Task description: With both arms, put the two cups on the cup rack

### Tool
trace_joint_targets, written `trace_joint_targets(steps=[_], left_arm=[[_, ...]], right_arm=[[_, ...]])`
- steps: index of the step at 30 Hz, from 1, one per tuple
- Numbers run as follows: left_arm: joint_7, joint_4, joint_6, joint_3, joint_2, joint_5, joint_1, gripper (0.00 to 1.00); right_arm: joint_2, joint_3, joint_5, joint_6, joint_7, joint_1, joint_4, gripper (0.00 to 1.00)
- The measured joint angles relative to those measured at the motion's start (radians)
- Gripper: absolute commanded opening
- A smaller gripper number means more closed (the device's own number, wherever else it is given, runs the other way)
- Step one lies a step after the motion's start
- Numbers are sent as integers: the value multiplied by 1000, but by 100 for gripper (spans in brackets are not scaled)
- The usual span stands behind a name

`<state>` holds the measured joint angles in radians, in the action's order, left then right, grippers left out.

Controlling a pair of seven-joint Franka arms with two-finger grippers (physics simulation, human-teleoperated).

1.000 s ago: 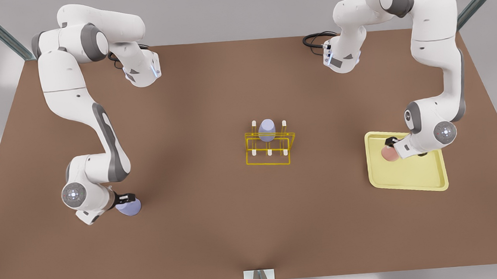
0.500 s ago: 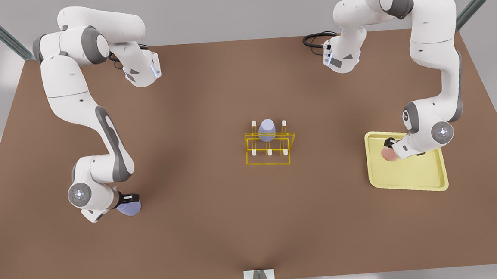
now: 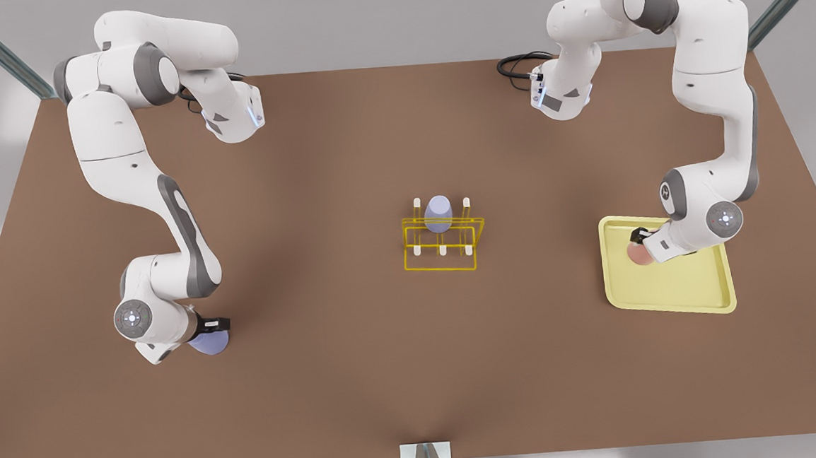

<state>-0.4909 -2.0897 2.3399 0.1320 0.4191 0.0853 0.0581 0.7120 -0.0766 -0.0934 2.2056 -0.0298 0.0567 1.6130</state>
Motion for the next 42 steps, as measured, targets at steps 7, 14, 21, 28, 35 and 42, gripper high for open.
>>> trace_joint_targets(steps=[7, 14, 21, 28, 35, 42], left_arm=[[9, 2, -5, 0, -1, 0, -1, 83], [17, 3, -6, 0, -2, 0, -1, 81], [23, 4, -6, 0, -5, 2, -4, 81], [29, 62, -42, 0, -20, -2, -12, 81], [56, 228, -151, -58, 4, -39, -14, 81], [205, 414, -269, -278, 34, -44, -18, 81]], right_arm=[[3, 0, 9, 1, -8, 3, -20, 100], [10, 0, 15, 7, -13, 8, -23, 100], [17, 0, 22, 19, -16, 8, -25, 87], [13, -1, 28, 26, -14, 8, -25, 80], [-39, -95, 63, 16, -11, 7, -26, 80], [-63, -300, 202, 10, -11, -6, -40, 80]])
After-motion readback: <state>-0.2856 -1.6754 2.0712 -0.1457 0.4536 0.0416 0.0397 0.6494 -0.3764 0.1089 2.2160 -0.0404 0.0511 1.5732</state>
